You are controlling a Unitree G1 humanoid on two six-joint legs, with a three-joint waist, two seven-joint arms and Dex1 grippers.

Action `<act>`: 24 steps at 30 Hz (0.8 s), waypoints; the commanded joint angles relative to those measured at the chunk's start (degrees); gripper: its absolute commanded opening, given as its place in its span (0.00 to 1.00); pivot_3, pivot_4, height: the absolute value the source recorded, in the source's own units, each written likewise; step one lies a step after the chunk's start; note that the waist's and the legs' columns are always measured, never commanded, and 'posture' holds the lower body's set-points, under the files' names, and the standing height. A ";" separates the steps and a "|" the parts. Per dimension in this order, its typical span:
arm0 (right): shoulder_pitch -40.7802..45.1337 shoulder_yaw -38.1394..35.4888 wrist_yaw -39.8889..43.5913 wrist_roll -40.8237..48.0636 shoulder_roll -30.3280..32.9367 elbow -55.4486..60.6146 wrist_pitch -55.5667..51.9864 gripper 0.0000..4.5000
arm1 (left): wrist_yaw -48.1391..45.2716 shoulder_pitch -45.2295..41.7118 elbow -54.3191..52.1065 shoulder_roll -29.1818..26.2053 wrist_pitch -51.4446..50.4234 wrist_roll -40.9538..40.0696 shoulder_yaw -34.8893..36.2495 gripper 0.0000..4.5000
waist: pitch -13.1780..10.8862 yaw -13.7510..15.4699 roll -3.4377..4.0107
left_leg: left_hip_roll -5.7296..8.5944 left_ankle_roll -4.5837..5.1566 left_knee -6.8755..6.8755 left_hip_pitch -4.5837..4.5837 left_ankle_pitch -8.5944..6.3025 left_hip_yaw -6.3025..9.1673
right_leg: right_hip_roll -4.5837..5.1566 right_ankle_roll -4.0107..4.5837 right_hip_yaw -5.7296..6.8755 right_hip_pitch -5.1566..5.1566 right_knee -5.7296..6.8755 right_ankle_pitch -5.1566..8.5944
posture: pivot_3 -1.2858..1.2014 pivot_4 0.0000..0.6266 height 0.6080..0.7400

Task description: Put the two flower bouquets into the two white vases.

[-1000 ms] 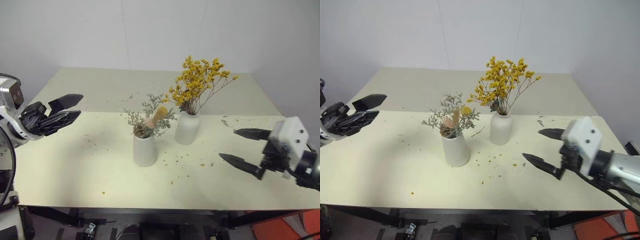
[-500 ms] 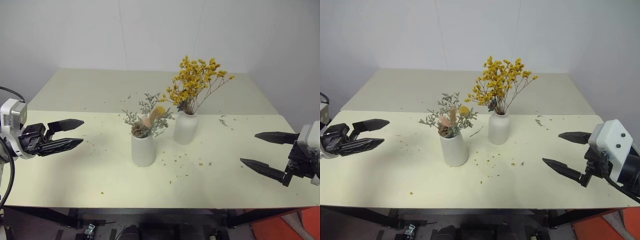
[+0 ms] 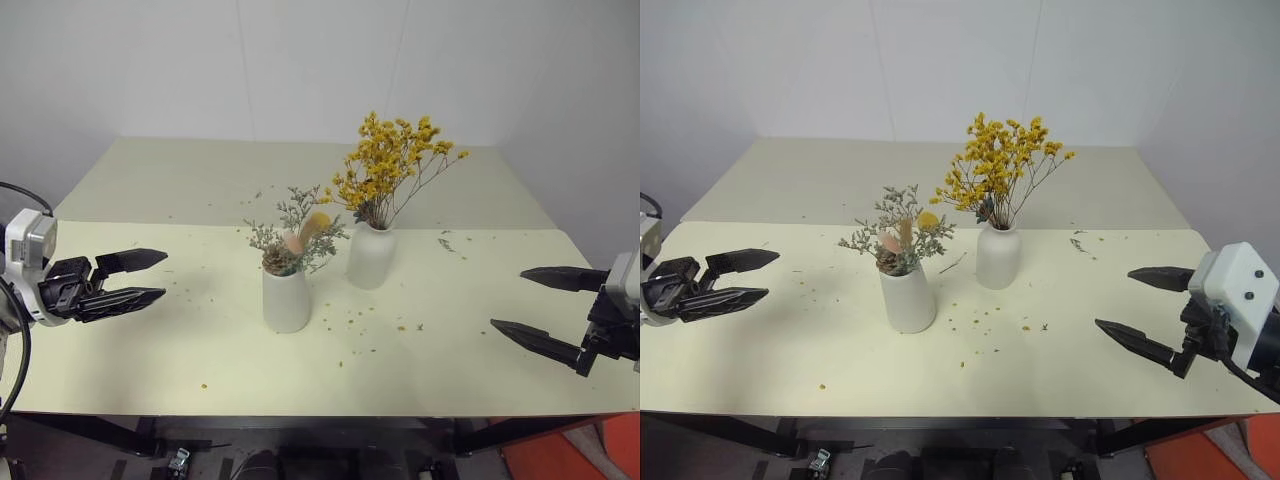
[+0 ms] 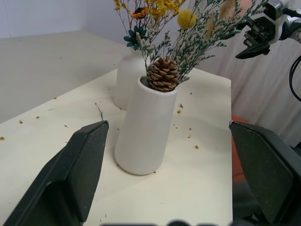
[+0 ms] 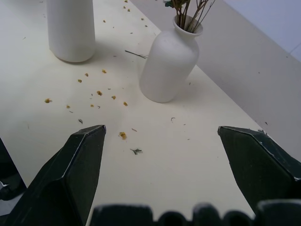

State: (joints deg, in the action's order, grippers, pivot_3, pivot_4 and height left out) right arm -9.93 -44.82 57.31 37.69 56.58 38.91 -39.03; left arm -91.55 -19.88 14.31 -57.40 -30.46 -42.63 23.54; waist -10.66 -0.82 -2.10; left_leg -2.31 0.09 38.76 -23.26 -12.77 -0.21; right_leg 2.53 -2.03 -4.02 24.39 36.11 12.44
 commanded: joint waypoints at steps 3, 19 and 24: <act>0.32 -2.50 0.13 0.19 0.70 0.46 1.30 1.00 | 0.60 -0.35 -2.46 -0.94 -0.81 -0.87 0.85 1.00 | 0.00 0.00 0.00 | 0.00 0.00 0.00 -0.01 0.00 0.00 | 0.00 0.00 0.00 0.00 -0.01 0.00 | 0.52 0.24 1.00; 0.33 -2.57 -0.51 -0.16 0.51 0.98 1.28 1.00 | 2.98 -2.25 -5.18 -0.42 -3.53 -1.50 0.05 1.00 | 0.00 0.00 0.00 | 0.00 0.00 0.00 0.00 0.00 -0.01 | -0.01 0.00 0.00 0.00 0.00 0.00 | 0.52 0.24 1.00; 0.25 -2.38 -0.89 -0.12 0.11 1.58 1.20 1.00 | 4.66 -3.81 -6.35 0.50 -4.66 -1.90 -0.84 1.00 | 0.00 0.02 0.00 | 0.01 0.00 0.00 0.00 0.00 -0.01 | -0.01 -0.01 0.00 -0.01 0.00 0.00 | 0.52 0.24 1.00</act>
State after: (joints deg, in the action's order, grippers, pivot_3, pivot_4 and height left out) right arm -9.92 -45.34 56.94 37.32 56.58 39.47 -39.03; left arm -87.37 -22.42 9.89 -56.74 -34.62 -43.01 22.53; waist -10.66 -0.80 -2.10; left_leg -2.30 0.09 38.76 -23.26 -12.77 -0.22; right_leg 2.52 -2.04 -4.02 24.38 36.11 12.44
